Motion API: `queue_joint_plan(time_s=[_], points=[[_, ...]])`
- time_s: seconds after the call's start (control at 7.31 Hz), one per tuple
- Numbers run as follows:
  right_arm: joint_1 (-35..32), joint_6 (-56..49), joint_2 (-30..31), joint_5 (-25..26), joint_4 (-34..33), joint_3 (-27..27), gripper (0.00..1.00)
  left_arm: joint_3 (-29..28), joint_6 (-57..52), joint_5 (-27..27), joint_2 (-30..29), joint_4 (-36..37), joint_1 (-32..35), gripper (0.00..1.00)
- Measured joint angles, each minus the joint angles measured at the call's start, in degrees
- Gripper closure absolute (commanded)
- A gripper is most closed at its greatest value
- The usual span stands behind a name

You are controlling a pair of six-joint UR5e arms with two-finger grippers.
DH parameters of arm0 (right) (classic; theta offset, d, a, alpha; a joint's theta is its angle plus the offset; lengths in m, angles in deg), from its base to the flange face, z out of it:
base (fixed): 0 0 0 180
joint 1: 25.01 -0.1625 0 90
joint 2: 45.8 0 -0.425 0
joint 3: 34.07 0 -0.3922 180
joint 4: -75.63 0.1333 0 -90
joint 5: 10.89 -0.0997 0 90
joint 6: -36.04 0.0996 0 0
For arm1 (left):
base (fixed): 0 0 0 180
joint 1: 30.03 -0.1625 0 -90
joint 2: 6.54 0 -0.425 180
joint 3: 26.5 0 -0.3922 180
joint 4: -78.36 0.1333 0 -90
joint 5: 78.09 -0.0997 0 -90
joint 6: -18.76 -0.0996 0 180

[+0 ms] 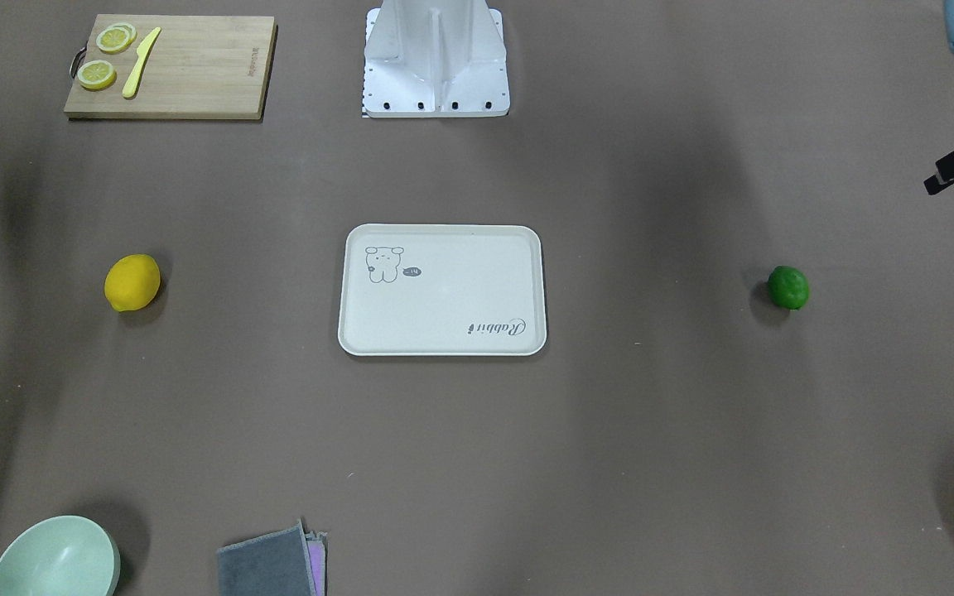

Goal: Place all lemons on tray

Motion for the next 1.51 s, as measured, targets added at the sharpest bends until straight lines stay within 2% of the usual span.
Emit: queue_joint_plan(time_s=[0.27,0.82,1.23,1.51], points=[[4.03,5.84,-2.84,0.42,0.29,-0.23,0.02,-2.16,8.11,-0.32,-1.46,-5.75,-5.13,0.03],[12.44,15.58,-4.28,2.92,6.43,0.29,0.02,-9.17,11.54,-3.05,-6.02,-10.73,-9.42,0.03],[15.3,16.74,-5.3,3.47,10.45,3.38,0.02,-13.34,17.13,-4.63,-7.01,-18.21,-13.0,0.05],[16.39,16.75,-6.31,3.47,11.93,5.65,0.02,-14.87,19.48,-6.22,-8.5,-19.49,-15.12,0.08]])
